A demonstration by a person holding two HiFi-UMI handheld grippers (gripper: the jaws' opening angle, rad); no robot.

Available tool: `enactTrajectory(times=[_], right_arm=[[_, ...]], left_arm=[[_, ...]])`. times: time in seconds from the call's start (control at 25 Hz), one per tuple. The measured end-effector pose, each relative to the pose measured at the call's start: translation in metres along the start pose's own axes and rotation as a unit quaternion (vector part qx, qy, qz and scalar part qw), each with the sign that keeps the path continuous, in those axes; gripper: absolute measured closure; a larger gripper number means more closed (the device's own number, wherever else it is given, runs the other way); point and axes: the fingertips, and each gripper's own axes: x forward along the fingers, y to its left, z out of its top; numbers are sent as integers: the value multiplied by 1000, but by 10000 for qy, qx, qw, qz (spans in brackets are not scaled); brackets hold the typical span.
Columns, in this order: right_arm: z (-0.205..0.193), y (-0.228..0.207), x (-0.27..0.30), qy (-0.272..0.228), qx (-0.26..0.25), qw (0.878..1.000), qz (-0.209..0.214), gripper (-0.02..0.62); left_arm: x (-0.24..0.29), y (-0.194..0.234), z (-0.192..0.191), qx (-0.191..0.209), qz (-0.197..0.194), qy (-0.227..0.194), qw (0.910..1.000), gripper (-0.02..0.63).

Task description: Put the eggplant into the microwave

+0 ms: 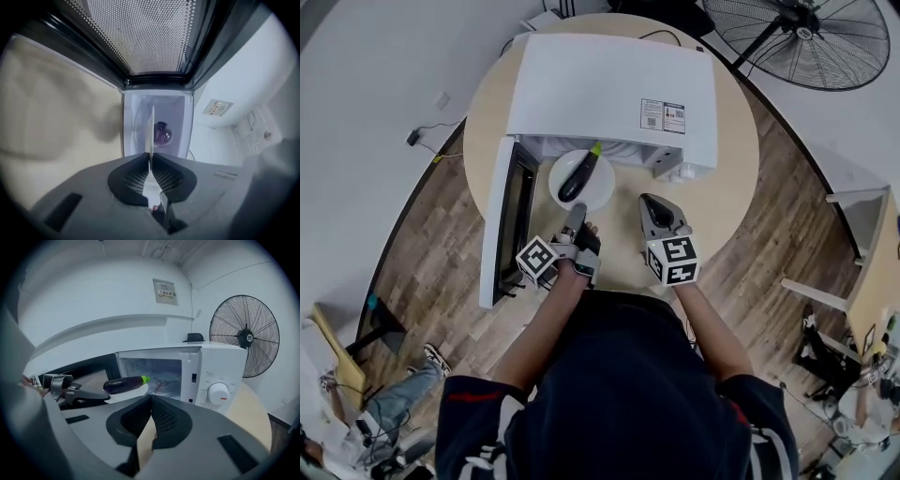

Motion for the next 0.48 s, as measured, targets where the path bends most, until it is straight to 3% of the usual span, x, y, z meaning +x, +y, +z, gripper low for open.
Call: enactTrajectory(times=[0.48], right_arm=[[-24,-10,2,331,-60,9993,-131,583]], left_arm=[[35,27,12,119,-103,245,9996,577]])
